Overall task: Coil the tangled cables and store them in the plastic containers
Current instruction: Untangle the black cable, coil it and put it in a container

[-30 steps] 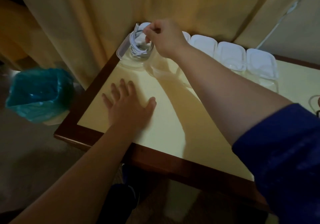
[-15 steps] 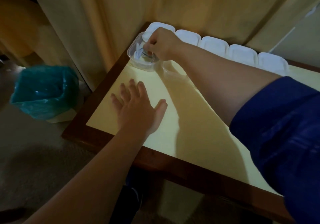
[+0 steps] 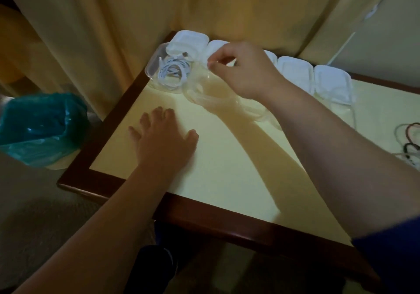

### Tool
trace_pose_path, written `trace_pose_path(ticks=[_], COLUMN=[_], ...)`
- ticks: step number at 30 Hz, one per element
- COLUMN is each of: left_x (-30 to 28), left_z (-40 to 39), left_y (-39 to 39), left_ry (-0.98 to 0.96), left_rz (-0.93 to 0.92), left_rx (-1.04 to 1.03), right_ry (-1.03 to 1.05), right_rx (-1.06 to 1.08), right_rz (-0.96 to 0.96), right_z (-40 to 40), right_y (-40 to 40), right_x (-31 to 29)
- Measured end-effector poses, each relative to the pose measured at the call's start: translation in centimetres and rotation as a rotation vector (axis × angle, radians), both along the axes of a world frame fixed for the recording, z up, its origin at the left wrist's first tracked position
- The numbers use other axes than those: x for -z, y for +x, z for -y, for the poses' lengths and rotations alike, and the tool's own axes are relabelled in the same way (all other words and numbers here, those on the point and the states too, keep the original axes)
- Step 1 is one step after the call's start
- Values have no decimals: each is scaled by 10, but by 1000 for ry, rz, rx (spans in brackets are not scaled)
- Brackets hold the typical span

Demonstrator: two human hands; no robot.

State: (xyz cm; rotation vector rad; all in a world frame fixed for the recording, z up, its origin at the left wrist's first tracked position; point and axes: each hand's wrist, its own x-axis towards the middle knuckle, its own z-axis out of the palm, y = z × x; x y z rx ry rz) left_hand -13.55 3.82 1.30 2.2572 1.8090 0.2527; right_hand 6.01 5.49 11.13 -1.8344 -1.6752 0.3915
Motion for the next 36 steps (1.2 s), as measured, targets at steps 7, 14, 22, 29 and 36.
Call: trace_pose_path(ticks=[7,14,22,29,36], left_x=[-26,-25,-33,-24,-21], left_z=[47,97,148,195,180], left_y=[49,116,167,191,189], left_ry=[122,19,-332,-535,-377], left_rz=[347,467,549,521,123], left_rx=[210,450,617,858,1406], right_ry=[-84,60,104,53,31], right_rx=[200,515,565,508,500], right_rz=[-171,-342,-587,-674,-780], right_z=[160,275,310,322,329], right_y=[63,125,144,149,156], right_x=[-13,-8,20,38,41])
